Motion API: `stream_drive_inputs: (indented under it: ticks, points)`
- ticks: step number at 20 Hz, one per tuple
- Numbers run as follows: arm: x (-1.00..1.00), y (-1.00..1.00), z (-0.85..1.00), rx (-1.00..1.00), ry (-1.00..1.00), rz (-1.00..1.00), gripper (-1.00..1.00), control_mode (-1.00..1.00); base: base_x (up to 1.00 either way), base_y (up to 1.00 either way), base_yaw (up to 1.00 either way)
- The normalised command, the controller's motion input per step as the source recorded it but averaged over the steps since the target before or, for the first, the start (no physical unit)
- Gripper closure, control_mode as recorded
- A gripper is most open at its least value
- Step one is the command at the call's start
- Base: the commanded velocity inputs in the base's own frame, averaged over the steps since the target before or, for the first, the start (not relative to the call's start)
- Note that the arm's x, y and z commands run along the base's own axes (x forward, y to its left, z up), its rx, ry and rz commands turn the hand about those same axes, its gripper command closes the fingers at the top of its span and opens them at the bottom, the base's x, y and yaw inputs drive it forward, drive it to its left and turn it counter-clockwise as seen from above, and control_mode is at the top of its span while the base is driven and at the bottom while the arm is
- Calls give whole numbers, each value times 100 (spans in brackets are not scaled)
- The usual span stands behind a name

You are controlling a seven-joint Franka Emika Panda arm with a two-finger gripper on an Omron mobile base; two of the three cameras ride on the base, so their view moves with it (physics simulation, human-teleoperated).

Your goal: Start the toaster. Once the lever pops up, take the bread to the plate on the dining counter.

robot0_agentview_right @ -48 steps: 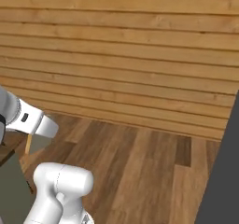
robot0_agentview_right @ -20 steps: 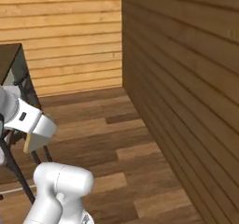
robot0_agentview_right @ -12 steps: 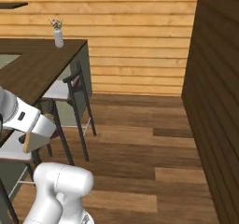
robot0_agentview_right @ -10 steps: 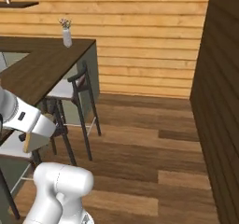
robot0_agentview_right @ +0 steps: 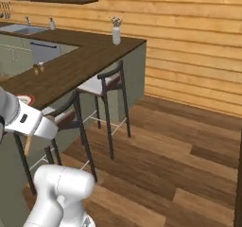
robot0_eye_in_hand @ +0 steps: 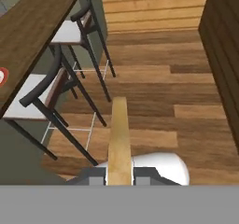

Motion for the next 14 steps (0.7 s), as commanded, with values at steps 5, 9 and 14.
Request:
stream_drive_inputs:
  ticks: [5, 9, 14]
  points:
    - [0, 0, 0, 0, 0, 0, 100, 100, 25, -46, 63]
    - [0, 0, 0, 0, 0, 0, 100, 100, 34, -41, 65]
    - [0, 0, 0, 0, 0, 0, 100, 100, 38, -42, 64]
